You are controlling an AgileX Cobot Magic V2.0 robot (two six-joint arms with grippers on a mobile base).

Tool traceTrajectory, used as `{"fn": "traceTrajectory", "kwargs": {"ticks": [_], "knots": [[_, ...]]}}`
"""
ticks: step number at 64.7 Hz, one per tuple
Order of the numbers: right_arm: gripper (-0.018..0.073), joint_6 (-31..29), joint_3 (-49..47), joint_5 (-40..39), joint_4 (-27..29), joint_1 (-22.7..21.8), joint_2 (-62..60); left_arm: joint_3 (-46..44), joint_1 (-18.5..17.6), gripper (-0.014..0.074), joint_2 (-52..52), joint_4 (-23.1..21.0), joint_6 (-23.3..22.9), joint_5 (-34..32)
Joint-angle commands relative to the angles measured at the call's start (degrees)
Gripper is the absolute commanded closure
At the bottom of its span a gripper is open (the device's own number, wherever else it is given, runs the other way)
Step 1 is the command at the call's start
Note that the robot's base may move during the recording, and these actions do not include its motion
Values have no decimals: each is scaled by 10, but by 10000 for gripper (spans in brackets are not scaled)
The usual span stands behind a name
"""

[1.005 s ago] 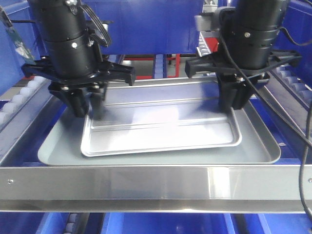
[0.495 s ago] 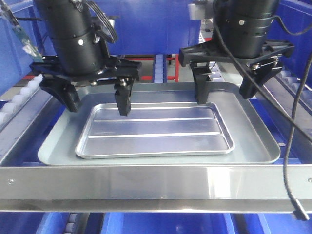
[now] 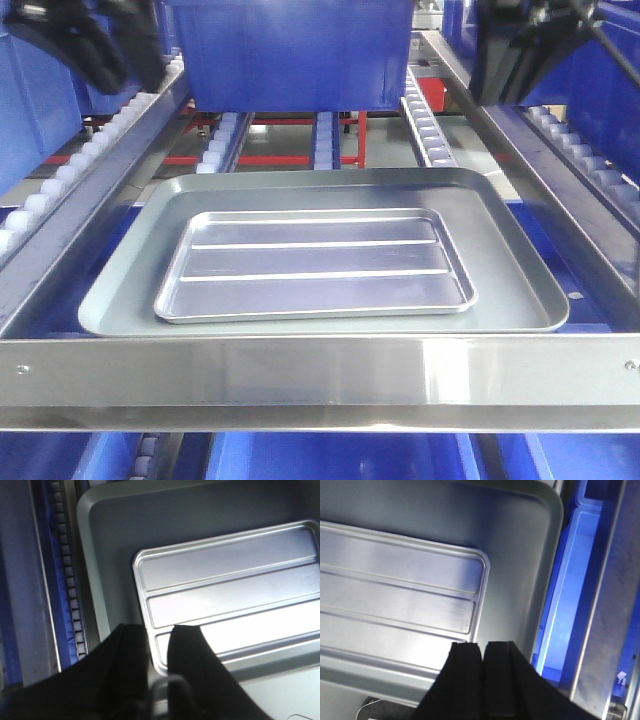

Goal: Grab silver tray and stack on right shelf

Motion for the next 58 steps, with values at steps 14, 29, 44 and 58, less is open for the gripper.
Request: {"fn": "traceTrajectory", "kwargs": {"ticks": [14, 29, 44, 58], "knots": [[503, -5, 135, -103, -36, -1, -120, 233, -2, 697, -174, 14, -3, -201], [503, -5, 320, -225, -37, -1, -230, 369, -2, 697, -279, 14, -3, -301], [503, -5, 440, -293, -57, 0, -403, 418, -2, 697, -415, 23, -3, -322], [503, -5, 453, -286, -68, 0, -594, 420, -3, 697, -556, 25, -3, -322]]}}
